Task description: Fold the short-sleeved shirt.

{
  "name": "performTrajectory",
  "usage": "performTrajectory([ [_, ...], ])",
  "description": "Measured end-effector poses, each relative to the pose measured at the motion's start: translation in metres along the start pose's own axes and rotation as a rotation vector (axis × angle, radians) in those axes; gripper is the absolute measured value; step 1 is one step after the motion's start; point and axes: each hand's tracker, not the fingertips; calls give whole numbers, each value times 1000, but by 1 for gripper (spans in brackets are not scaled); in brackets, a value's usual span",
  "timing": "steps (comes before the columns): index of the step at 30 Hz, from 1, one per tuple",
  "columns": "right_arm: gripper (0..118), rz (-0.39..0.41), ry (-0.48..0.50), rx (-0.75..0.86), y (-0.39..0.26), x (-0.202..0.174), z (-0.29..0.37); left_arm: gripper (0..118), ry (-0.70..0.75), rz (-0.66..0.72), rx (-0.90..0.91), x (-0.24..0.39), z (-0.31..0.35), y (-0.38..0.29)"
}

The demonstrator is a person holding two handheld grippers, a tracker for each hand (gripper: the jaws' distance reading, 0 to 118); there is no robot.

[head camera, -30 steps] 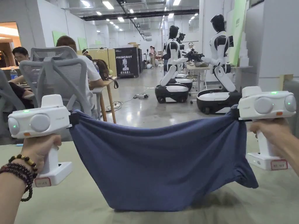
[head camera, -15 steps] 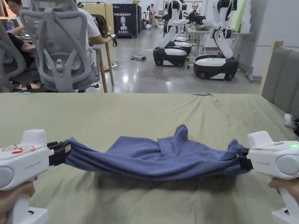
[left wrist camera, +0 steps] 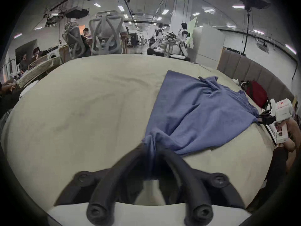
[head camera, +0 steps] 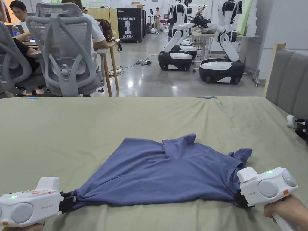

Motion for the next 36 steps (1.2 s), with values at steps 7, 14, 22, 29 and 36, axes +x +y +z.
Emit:
performTrajectory([
  [7,105,-118,41,211,0,6,60,108,18,37,133,5,35,19],
  [14,1,-114,-42,362,13,-4,94,0,99,-25,232,18,64,40],
  [22,0,-175,-47,389,13,-2,99,0,67,-20,183,22,54,40],
  [29,0,-167,-46,361,11,-3,92,108,88,5,98,15,27,28],
  [36,0,-157,-36,342,10,-5,90,98,129,29,6,9,6,18],
])
